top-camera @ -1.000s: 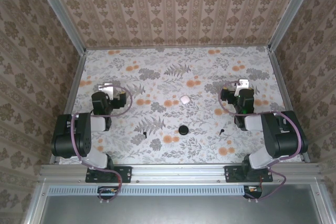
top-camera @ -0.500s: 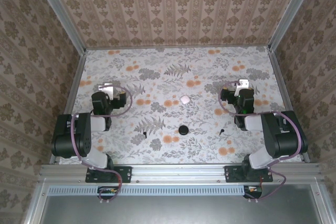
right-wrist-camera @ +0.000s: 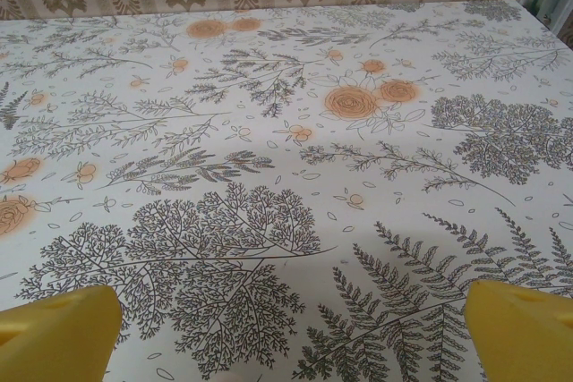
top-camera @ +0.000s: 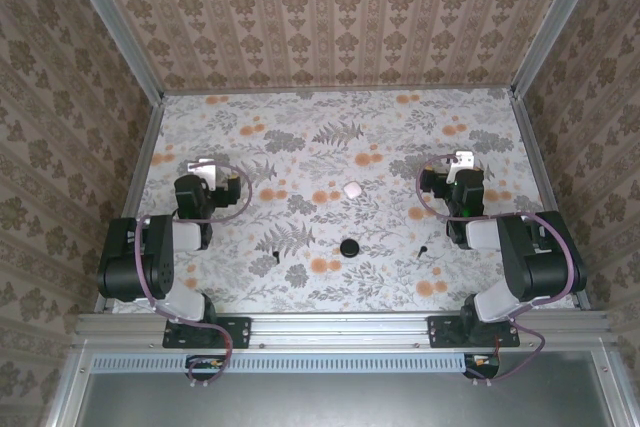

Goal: Insert wireless bluetooth earbuds into charging case

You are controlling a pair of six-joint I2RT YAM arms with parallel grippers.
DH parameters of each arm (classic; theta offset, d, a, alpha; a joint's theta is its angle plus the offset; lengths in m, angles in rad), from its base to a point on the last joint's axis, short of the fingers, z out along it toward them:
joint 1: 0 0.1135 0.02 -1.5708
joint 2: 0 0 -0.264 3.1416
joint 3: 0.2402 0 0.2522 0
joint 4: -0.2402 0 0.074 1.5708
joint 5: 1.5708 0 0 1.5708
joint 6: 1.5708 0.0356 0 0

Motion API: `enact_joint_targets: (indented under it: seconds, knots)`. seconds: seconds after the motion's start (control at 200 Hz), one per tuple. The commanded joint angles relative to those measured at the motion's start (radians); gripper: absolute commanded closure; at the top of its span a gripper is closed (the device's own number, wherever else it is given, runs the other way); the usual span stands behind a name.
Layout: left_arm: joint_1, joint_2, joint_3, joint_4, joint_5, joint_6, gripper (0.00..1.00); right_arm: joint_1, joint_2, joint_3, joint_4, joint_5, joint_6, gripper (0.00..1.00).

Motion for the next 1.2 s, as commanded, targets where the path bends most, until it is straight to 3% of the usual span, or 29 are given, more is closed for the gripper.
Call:
enact_joint_targets:
  seconds: [0.0, 0.37, 0.465, 0.545, 0.74, 0.85, 0.93, 1.09, 1.2]
  knots:
    - [-0.004, -0.003, 0.022, 0.028, -0.002, 0.016, 0.00, -0.001, 0.000, 0.012, 0.002, -0.026, -0.009, 0.00]
    - [0.014, -0.001, 0.025, 0.022, 0.021, 0.002, 0.00, 0.000, -0.008, 0.015, -0.008, -0.028, -0.010, 0.00]
    - [0.015, -0.004, 0.021, 0.029, 0.026, 0.002, 0.00, 0.000, -0.056, 0.049, -0.107, -0.061, -0.021, 0.00]
    - [0.018, -0.021, 0.031, 0.004, 0.028, -0.003, 0.00, 0.000, -0.127, 0.118, -0.301, -0.062, -0.004, 0.00]
    - [0.022, -0.151, 0.152, -0.304, -0.055, -0.038, 0.00, 0.001, -0.229, 0.367, -0.835, -0.089, 0.154, 0.03]
    - [0.029, -0.228, 0.231, -0.467, -0.145, -0.150, 0.00, 0.026, -0.229, 0.456, -0.983, -0.158, 0.210, 0.08]
    - [0.047, -0.271, 0.329, -0.675, -0.172, -0.259, 0.00, 0.081, -0.218, 0.505, -1.070, -0.186, 0.208, 0.09]
    - [0.066, -0.293, 0.505, -1.049, -0.091, -0.285, 0.00, 0.237, -0.134, 0.611, -1.226, -0.225, 0.171, 0.10]
    - [0.069, -0.320, 0.498, -1.121, 0.101, -0.281, 0.00, 0.327, -0.008, 0.707, -1.331, -0.269, 0.169, 0.10]
